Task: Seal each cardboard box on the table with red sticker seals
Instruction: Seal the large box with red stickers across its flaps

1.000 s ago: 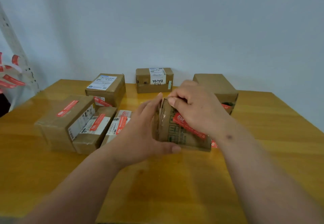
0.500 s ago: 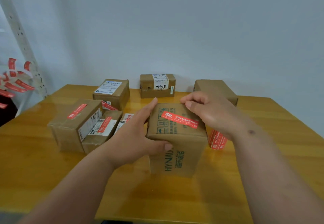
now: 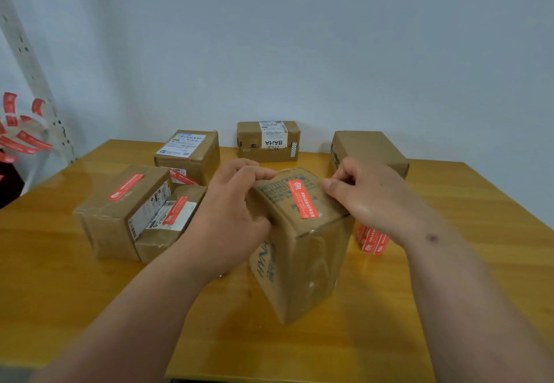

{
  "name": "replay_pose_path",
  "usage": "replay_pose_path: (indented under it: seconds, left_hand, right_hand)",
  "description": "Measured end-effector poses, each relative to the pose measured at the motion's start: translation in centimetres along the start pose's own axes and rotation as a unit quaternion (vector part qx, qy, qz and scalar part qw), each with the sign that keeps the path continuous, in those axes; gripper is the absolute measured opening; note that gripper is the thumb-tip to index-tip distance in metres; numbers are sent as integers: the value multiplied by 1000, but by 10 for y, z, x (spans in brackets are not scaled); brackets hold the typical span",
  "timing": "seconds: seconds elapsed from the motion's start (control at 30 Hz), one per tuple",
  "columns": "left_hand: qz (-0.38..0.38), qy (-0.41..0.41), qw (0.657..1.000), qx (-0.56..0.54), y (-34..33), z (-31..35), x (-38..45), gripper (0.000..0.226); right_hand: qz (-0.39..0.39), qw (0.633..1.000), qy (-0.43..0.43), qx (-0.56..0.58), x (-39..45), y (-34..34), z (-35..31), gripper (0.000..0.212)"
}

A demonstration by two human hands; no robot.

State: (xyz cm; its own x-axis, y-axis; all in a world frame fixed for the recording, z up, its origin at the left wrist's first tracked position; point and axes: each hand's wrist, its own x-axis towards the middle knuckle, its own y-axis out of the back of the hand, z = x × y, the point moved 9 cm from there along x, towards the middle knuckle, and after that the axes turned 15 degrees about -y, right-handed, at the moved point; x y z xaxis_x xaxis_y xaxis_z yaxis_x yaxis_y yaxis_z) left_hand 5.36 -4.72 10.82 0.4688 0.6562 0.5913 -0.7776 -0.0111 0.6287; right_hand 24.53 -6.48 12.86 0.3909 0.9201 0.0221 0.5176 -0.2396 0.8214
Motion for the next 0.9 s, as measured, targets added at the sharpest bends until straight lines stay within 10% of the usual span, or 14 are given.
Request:
replay_pose_path:
  seconds: [0.47, 0.9]
  left_hand:
    - [-25, 58, 996, -63, -6, -1, 7, 34]
    - [36, -23, 991, 129, -6, 7, 5, 41]
  right_hand:
    - [-18, 985, 169, -20, -41, 8, -39, 8]
    - [35, 945, 228, -230, -74, -2, -69, 27]
